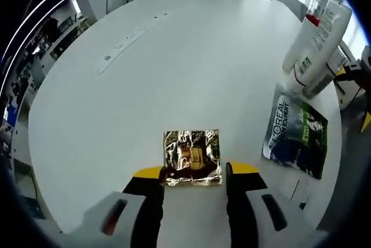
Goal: Arrange the skincare products in the storage area until every visible bottle or jar stands upright without overlapping.
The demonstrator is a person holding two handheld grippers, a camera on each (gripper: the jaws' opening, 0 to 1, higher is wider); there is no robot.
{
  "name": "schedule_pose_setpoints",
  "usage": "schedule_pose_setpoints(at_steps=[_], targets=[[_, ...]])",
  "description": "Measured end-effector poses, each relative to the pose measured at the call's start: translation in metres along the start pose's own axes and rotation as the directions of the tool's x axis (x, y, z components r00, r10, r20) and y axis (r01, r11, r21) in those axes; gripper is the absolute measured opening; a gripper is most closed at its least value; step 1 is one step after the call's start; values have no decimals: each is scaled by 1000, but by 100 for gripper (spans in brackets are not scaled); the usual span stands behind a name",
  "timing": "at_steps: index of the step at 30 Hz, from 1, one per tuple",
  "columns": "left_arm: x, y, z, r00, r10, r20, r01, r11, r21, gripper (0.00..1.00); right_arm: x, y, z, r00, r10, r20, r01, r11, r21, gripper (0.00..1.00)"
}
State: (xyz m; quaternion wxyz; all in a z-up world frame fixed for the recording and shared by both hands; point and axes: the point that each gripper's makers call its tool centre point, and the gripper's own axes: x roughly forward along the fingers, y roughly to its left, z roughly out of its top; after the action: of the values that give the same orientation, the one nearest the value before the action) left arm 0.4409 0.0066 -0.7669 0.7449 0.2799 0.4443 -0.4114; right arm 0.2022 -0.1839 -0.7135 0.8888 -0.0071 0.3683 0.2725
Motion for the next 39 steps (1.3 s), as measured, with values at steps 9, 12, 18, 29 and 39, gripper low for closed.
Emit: schedule_pose_setpoints(at_steps=[9,12,18,29,39], targets=[[-2,-5,2,1000,-14,-4,14,1000,19,41,1,-1,-1,1000,-4,-1,4,1000,1,83],[-2,3,1,1000,0,-5,0,999,34,36,1,-1,0,1000,-4,1,4,1000,-1,84],[-5,2,-1,1000,6,-3,-6,1000,15,44,0,-1,0,1000,-4,2,4,1000,-1,84],[-3,24,-1,997,72,-11,-72,962,-263,59,1,-1,0,1000,-2,1,2,1000,4,84],[-7,9,2,983,181,-12,-158,821,-549,67,1,-1,0,1000,-1,1,1,1000,5,84]])
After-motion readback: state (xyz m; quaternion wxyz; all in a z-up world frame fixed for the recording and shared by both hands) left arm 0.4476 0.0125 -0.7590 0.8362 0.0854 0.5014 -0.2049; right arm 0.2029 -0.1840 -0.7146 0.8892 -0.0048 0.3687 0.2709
